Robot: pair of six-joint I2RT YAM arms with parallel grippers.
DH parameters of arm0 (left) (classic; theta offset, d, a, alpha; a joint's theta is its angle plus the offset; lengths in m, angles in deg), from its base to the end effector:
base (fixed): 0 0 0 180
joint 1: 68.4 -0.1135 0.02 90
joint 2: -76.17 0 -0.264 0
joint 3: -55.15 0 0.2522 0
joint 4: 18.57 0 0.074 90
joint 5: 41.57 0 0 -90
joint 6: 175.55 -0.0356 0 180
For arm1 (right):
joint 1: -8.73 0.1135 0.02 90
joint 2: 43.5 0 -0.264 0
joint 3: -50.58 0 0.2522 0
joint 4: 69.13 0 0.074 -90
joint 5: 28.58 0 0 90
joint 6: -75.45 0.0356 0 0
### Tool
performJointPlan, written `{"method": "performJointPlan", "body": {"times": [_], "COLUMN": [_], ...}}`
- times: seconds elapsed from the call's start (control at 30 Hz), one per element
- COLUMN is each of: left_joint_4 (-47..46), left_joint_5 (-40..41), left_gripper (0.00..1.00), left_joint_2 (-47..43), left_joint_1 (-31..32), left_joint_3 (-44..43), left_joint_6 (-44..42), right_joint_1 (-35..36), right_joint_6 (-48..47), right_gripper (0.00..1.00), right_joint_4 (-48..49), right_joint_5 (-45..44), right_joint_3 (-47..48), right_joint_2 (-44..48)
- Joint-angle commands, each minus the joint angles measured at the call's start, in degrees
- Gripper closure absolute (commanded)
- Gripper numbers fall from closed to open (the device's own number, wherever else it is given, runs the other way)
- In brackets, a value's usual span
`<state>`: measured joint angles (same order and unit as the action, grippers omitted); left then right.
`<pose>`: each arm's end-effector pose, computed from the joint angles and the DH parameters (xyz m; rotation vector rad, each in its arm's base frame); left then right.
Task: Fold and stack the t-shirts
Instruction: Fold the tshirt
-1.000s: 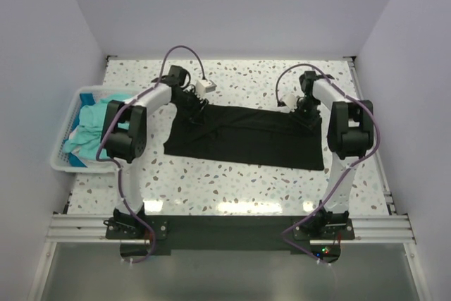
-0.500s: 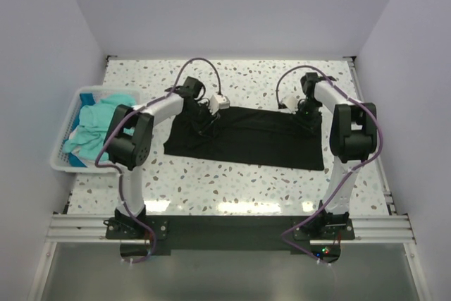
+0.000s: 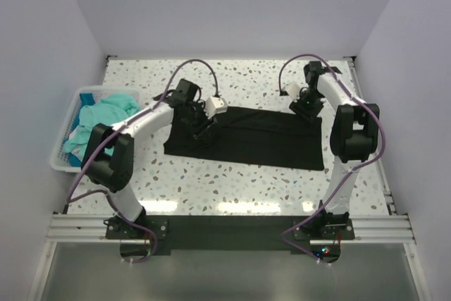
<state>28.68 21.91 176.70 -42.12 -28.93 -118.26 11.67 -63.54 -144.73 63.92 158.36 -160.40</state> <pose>0.3131 -0.1723 0.2067 1.4062 2.1948 -0.5783 0.3979 0.0220 0.1999 -1.3336 2.7316 0.0062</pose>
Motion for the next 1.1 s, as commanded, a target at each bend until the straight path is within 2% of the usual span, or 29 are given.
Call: {"method": "performJointPlan", "body": {"times": [0.0, 0.17, 0.4, 0.47, 0.6, 0.7, 0.73, 0.77, 0.83, 0.87, 0.93, 1.0, 1.03, 1.07], "left_joint_4": [-3.0, -2.7, -2.6, -2.6, -0.9, 1.9, 2.7, 4.5, 7.1, 8.6, 7.4, -2.3, -6.4, -13.8], "left_joint_5": [6.3, 9.8, 14.6, 16.3, 18.3, 19.1, 18.9, 18.5, 17.1, 17.1, 17.2, 17.1, 16.6, 14.9], "left_gripper": [0.52, 0.52, 0.53, 0.53, 0.53, 0.54, 0.54, 0.54, 0.53, 0.52, 0.47, 0.39, 0.36, 0.32], "left_joint_2": [-2.9, -0.1, 5.4, 8.0, 15.8, 25.9, 31.6, 34.6, 40.5, 45.2, 46.2, 40.9, 33.7, 29.9], "left_joint_1": [-4.1, -5.5, -5.6, -6.2, -8.3, -9.8, -9.9, -9.9, -9.9, -9.9, -10.2, -10.7, -10.8, -10.8], "left_joint_3": [0.5, 4.2, 5.2, 4.5, -2.8, -17.4, -28.3, -34.1, -48.6, -62.0, -69.0, -61.6, -56.0, -46.6], "left_joint_6": [11.9, 18.8, 21.9, 21.6, 18.2, 14.2, 13.5, 12.4, 12.2, 12.5, 13.2, 14.9, 16.2, 16.4], "right_joint_1": [0.2, 0.9, 0.9, 0.9, 2.0, 5.1, 8.2, 10.2, 14.8, 19.1, 21.1, 21.1, 20.6, 20.3], "right_joint_6": [2.7, 2.1, -0.5, -1.6, -2.5, -1.4, -0.8, -0.1, 2.4, 3.1, 4.3, 4.3, 4.1, 4.0], "right_gripper": [0.6, 0.62, 0.65, 0.65, 0.65, 0.64, 0.64, 0.64, 0.62, 0.62, 0.59, 0.58, 0.58, 0.58], "right_joint_4": [-1.3, 3.4, 7.5, 7.8, 6.1, 3.6, 2.4, -0.8, -4.8, -8.7, -12.6, -17.2, -18.0, -18.1], "right_joint_5": [-0.9, -6.0, -11.4, -12.2, -10.9, -7.7, -5.9, -3.8, 4.7, 7.9, 16.5, 18.9, 18.8, 18.3], "right_joint_3": [2.8, -0.8, -7.6, -10.0, -18.8, -24.8, -25.9, -27.2, -27.1, -25.7, -22.8, -16.8, -15.0, -12.6], "right_joint_2": [-0.6, -2.9, -2.3, -0.8, 5.5, 9.4, 12.2, 13.5, 17.2, 18.1, 19.0, 18.2, 17.7, 16.9]}}
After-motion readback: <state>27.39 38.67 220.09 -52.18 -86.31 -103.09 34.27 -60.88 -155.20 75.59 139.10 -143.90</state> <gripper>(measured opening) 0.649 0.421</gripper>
